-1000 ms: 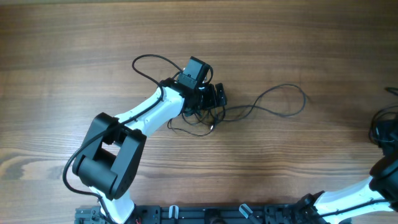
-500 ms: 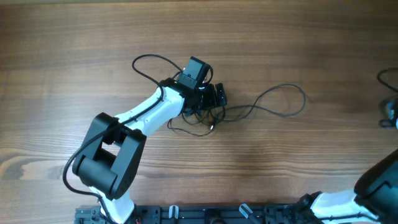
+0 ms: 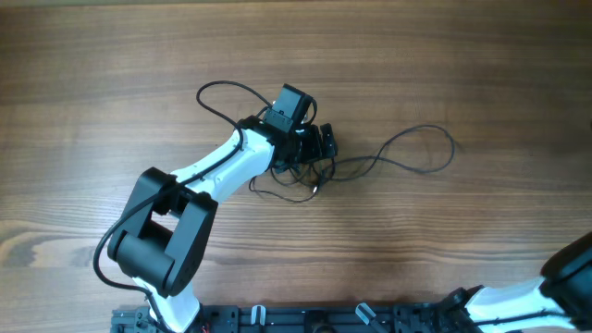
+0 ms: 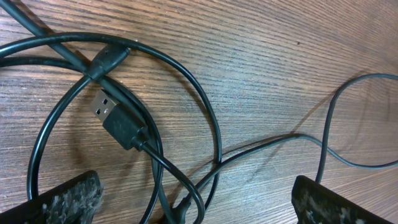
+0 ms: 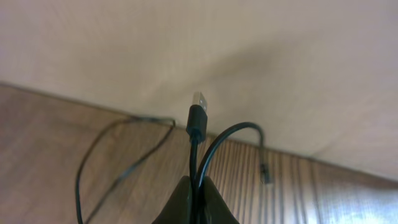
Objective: Untangle cables
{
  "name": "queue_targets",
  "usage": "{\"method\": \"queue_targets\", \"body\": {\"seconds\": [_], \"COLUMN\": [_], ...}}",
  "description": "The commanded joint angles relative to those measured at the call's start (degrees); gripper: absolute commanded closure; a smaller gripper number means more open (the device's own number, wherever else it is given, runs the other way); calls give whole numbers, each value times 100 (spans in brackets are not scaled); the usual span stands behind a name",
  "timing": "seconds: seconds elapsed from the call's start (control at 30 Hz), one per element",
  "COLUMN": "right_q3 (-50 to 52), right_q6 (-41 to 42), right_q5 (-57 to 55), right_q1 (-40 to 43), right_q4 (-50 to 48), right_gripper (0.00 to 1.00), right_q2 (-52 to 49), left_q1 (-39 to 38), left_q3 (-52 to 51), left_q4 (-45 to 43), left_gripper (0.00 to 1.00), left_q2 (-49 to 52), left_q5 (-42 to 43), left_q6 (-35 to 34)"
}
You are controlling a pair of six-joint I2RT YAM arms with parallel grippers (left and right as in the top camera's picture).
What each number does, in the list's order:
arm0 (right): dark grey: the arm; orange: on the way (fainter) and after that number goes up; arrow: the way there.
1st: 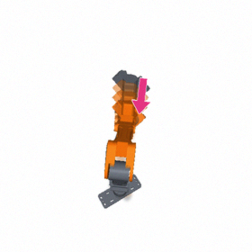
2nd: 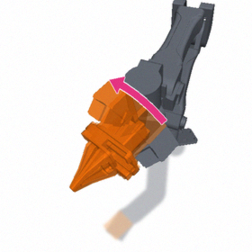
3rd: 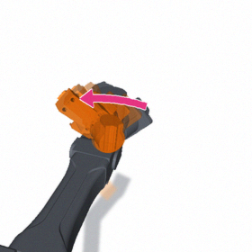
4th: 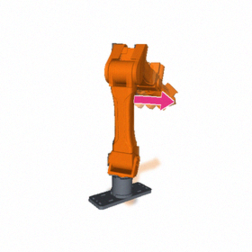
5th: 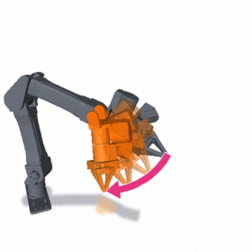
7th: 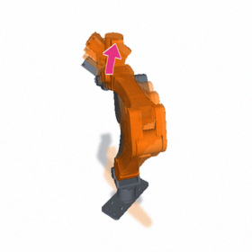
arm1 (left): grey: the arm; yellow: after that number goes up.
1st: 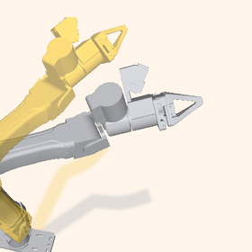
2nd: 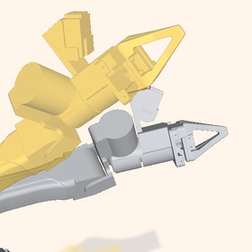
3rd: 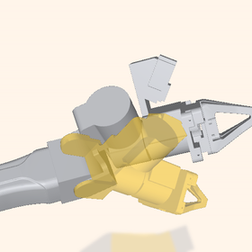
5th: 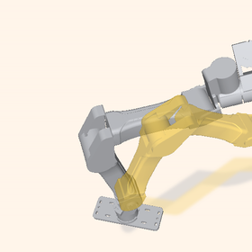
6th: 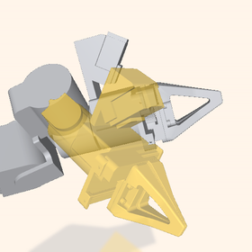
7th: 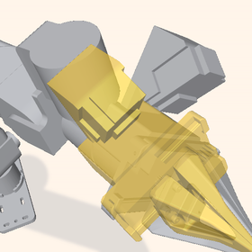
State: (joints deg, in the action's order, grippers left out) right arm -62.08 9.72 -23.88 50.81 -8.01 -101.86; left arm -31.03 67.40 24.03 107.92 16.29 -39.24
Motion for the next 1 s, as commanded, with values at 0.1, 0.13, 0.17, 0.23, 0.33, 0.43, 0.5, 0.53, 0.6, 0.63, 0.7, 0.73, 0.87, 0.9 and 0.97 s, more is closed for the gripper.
{"method": "queue_targets", "body": {"seconds": [0.1, 0.13, 0.17, 0.23, 0.33, 0.43, 0.5, 0.53, 0.6, 0.63, 0.7, 0.73, 0.87, 0.9, 0.97], "right_q3": [-31, -31, -31, -31, -33, -33, -33, -33, -33, -33, -31, -28, -28, -28, -28], "right_q6": [-74, -72, -72, -74, -74, -76, -72, -57, -68, -79, -70, -70, -74, -72, -72], "right_q5": [1003, 1161, 1338, 1390, 1390, 1401, 1532, 1692, 1932, 2046, 2074, 2107, 2098, 2094, 2098], "right_q1": [144, 144, 140, 140, 133, 101, 76, 74, 74, 74, 74, 74, 81, 81, 81], "right_q4": [-177, -149, -52, 17, 282, 555, 634, 710, 800, 990, 1239, 1235, 1178, 1119, 999], "right_gripper": [77, 51, 22, 0, 0, 0, 0, 0, 7, 16, 53, 53, 35, 37, 42], "right_q2": [-1174, -1292, -1360, -1340, -1115, -551, -125, 109, 203, 195, 81, -7, -588, -772, -1145], "left_q1": [-11, -11, -11, -11, -11, -11, -11, -11, -11, -11, -11, -11, -11, -11, -11], "left_q3": [11, 11, 11, 11, 11, 11, 11, 11, 11, 11, 11, 11, 11, 11, 11], "left_q4": [0, 0, 0, 0, 2, 2, 2, 2, 4, 4, 4, 4, 4, 2, 2], "left_gripper": [0, 0, 0, 0, 0, 0, 0, 0, 0, 0, 0, 0, 0, 0, 0], "left_q2": [63, 63, 63, 63, 63, 63, 63, 63, 63, 63, 63, 63, 63, 63, 63], "left_q5": [-76, -76, -76, -76, -76, -76, -76, -76, -76, -76, -76, -76, -76, -76, -76], "left_q6": [111, 111, 111, 111, 114, 114, 114, 111, 114, 114, 114, 114, 114, 114, 114]}}
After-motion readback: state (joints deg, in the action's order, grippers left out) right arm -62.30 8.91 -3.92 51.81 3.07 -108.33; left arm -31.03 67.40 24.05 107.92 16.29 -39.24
